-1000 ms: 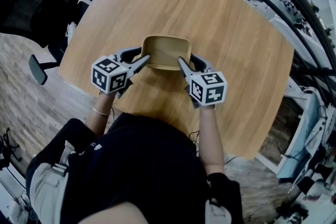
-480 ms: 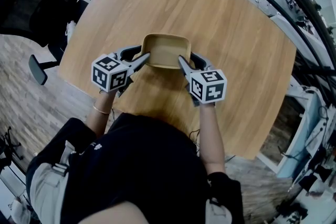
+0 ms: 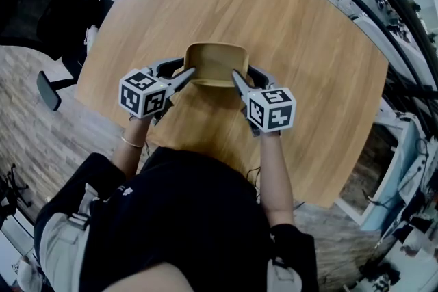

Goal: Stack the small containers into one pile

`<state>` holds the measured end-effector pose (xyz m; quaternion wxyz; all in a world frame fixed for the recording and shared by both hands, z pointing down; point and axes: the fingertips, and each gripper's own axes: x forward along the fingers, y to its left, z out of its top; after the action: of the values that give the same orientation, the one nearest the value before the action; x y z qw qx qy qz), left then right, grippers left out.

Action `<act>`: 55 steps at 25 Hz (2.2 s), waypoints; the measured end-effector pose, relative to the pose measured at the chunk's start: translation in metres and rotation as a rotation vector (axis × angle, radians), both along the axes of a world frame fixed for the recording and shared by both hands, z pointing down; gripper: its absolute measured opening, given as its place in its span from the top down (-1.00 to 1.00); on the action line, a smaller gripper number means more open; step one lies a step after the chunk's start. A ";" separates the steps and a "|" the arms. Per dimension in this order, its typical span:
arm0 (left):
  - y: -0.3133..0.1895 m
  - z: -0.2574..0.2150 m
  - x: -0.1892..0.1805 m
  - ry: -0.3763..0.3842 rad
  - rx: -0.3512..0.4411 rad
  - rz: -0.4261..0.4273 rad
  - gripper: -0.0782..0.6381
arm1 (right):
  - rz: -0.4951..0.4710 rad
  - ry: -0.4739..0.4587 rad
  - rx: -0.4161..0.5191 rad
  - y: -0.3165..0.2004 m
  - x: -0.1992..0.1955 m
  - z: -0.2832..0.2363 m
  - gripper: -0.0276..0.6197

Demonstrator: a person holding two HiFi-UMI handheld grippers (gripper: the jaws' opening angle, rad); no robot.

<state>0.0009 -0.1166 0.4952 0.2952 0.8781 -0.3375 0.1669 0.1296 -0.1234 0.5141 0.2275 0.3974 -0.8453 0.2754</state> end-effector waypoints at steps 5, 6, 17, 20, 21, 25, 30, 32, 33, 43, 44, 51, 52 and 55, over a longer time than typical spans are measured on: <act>0.001 0.002 0.000 0.009 -0.018 -0.005 0.39 | -0.003 0.001 -0.012 0.001 -0.001 0.001 0.43; 0.002 0.003 0.000 0.007 -0.021 -0.006 0.39 | -0.004 0.003 -0.013 0.002 -0.001 0.001 0.43; 0.002 0.010 -0.002 -0.012 -0.009 0.009 0.39 | -0.017 0.020 -0.013 0.001 -0.002 0.007 0.43; 0.002 0.008 -0.001 -0.002 0.006 0.022 0.39 | -0.017 0.010 -0.010 0.002 -0.002 0.007 0.43; 0.003 0.007 -0.001 0.000 0.009 0.026 0.39 | -0.015 0.009 -0.008 0.002 -0.001 0.007 0.42; 0.004 0.008 -0.001 -0.003 0.013 0.033 0.39 | 0.003 0.008 0.003 0.001 0.006 0.006 0.43; 0.004 0.007 -0.004 -0.010 0.017 0.030 0.39 | 0.029 0.006 0.035 -0.006 0.014 -0.002 0.42; 0.003 0.005 -0.006 -0.018 0.023 0.026 0.39 | 0.032 0.018 0.052 -0.010 0.015 -0.005 0.42; 0.001 0.004 -0.008 -0.026 0.028 0.024 0.39 | 0.032 0.027 0.061 -0.012 0.014 -0.007 0.42; -0.025 -0.011 -0.006 -0.094 0.130 0.020 0.39 | 0.016 0.068 0.107 -0.031 0.010 -0.013 0.43; -0.028 -0.013 -0.005 -0.097 0.139 0.023 0.39 | 0.011 0.076 0.114 -0.034 0.009 -0.014 0.43; -0.040 -0.008 0.004 -0.120 0.149 0.057 0.39 | -0.062 0.156 0.154 -0.050 -0.002 -0.015 0.68; -0.040 -0.007 0.005 -0.117 0.148 0.058 0.39 | -0.070 0.161 0.153 -0.050 -0.003 -0.015 0.71; -0.042 -0.005 0.005 -0.128 0.149 0.061 0.43 | -0.089 0.172 0.151 -0.051 -0.004 -0.012 0.76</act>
<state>0.0057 -0.1588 0.4905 0.2016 0.8952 -0.3400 0.2058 0.1251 -0.1742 0.5023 0.2807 0.3978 -0.8576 0.1657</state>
